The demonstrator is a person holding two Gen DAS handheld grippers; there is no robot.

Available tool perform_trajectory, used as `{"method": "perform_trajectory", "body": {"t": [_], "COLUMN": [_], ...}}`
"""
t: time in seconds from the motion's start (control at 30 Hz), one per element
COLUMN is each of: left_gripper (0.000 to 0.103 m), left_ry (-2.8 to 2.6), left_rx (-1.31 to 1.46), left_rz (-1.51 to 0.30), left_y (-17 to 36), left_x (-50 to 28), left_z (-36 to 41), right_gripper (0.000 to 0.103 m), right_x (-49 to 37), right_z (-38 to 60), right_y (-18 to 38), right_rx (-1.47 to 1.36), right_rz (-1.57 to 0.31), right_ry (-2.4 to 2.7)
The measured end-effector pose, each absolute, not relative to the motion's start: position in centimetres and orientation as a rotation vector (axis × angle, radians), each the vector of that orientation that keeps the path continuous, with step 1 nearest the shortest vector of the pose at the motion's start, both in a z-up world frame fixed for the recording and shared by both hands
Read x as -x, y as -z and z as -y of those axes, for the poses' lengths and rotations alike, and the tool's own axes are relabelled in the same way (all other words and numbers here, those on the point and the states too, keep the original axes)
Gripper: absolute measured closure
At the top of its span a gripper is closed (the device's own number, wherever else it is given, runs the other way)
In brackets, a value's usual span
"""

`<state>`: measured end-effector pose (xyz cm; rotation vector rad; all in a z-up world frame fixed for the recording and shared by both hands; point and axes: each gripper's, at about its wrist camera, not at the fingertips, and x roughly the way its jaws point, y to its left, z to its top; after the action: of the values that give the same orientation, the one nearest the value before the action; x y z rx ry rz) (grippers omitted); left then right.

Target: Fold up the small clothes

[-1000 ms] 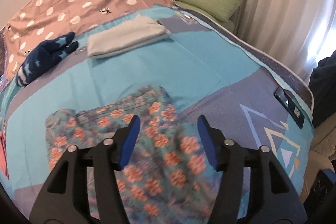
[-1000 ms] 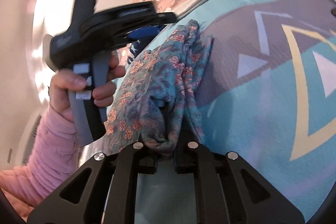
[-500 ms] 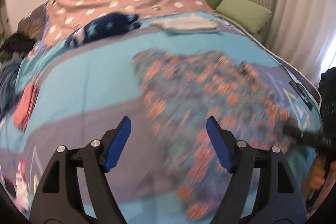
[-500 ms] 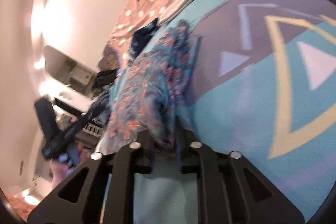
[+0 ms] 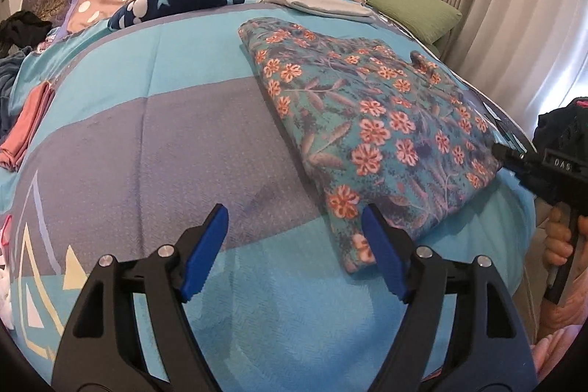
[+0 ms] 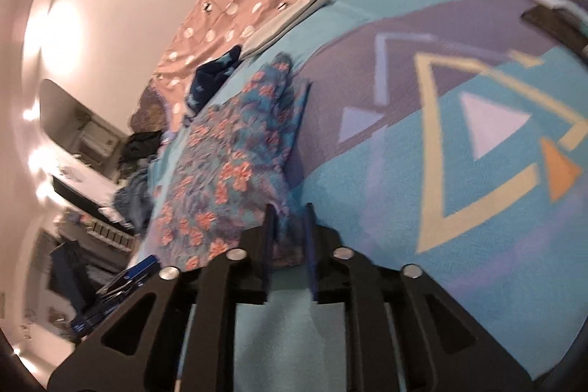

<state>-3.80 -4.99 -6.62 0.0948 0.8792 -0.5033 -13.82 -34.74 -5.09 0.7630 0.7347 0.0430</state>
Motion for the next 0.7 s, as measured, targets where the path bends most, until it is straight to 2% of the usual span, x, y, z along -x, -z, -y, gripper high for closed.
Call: {"method": "perform_trajectory", "body": {"t": [0.13, 0.33, 0.5, 0.57, 0.63, 0.7], "left_gripper": [0.025, 0.024, 0.021, 0.020, 0.020, 0.020], "left_ry": [0.507, 0.516, 0.526, 0.535, 0.540, 0.561], "left_rx": [-0.104, -0.085, -0.060, -0.063, -0.072, -0.051], "left_rz": [-0.867, -0.858, -0.856, -0.848, -0.843, -0.851], "left_y": [7.2, 7.6, 8.1, 8.2, 8.3, 8.2], "left_x": [4.2, 4.5, 4.7, 4.8, 5.0, 4.8], "left_z": [5.0, 4.5, 3.8, 3.6, 3.5, 3.1], "right_gripper": [0.085, 0.085, 0.086, 0.103, 0.103, 0.096], "right_x": [13.4, 9.9, 5.7, 4.3, 4.5, 4.9], "right_z": [34.0, 30.2, 29.7, 30.5, 31.0, 30.7], "right_y": [2.4, -0.3, 2.6, 5.0, 5.0, 4.4], "right_rx": [-0.589, -0.468, -0.487, -0.488, -0.493, -0.459], "right_rz": [-0.694, -0.654, -0.768, -0.841, -0.826, -0.822], "right_ry": [0.058, -0.107, -0.087, -0.014, -0.024, -0.030]}}
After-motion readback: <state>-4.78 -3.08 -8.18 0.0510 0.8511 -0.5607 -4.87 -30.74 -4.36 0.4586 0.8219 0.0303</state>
